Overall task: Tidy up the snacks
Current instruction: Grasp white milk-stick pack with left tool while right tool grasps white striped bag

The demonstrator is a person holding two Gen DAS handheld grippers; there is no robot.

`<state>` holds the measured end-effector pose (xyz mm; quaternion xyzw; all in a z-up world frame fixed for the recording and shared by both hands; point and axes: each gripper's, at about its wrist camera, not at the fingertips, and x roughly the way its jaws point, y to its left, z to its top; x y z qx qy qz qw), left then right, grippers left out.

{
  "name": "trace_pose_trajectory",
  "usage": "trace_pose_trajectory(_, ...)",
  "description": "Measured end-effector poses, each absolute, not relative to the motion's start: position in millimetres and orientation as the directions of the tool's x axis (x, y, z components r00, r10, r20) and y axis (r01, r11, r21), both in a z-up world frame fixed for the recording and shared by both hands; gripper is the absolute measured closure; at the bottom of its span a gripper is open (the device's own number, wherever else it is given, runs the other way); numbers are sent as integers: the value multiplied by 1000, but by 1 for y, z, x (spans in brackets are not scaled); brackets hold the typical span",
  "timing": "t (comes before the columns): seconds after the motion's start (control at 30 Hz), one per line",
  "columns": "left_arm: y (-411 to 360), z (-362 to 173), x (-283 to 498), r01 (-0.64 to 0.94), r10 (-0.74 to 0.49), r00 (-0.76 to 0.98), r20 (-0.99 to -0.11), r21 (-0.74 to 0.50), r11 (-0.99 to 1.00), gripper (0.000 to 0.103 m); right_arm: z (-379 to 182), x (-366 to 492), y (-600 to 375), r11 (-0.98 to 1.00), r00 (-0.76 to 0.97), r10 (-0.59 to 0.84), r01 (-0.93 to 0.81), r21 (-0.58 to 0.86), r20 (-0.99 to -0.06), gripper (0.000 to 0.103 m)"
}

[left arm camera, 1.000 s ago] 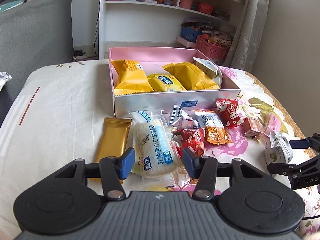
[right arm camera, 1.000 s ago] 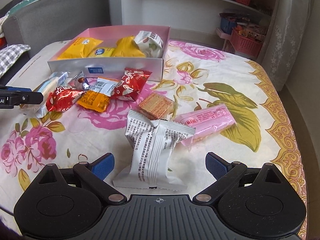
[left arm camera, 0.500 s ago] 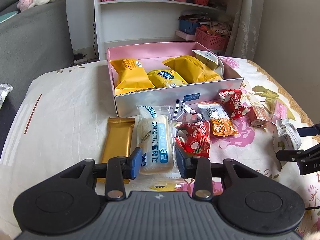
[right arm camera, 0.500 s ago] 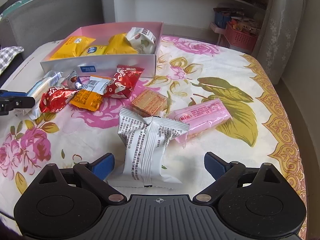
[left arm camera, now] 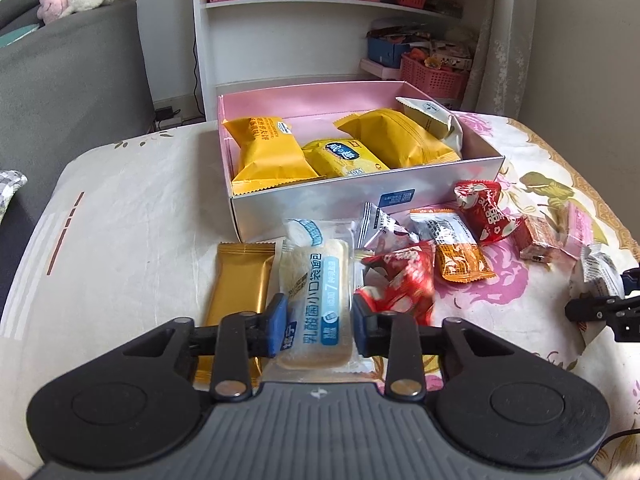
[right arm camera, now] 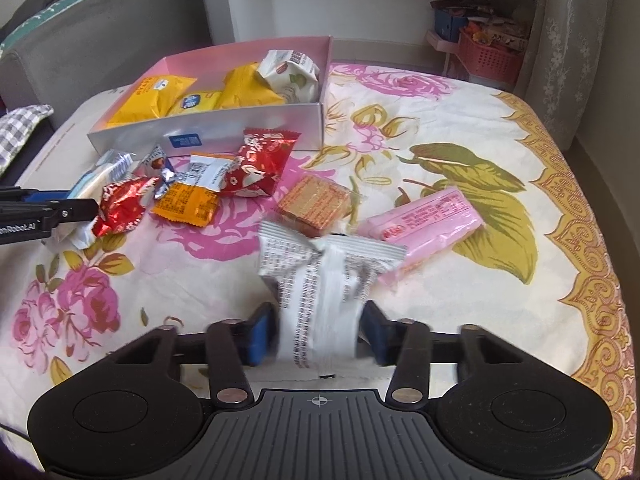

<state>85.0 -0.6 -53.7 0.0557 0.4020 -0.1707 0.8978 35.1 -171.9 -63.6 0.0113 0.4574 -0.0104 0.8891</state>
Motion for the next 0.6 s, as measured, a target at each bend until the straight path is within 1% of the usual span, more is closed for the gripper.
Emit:
trace_pose_trajectory(0.03, 0, -52, 85, 351, -264, 621, -739, -39, 936, 80, -63, 35, -171, 1000, 582, -8, 27, 9, -813, 69)
trace_pose_trajectory(0.13, 0, -47, 84, 353, -281, 615, -737, -62, 934, 84, -61, 36, -171, 999, 576, 2, 32, 25, -818, 70)
trace_pose_trajectory(0.4, 4, -37, 84, 326, -312, 607, -731, -129, 937, 86, -48, 33, -169, 998, 592, 28, 30, 57, -805, 70)
trace_pose_trajectory(0.6, 7, -29, 83, 324, -331, 612, -718, -153, 934, 86, -37, 34, -165, 997, 615, 38, 29, 71, -788, 70)
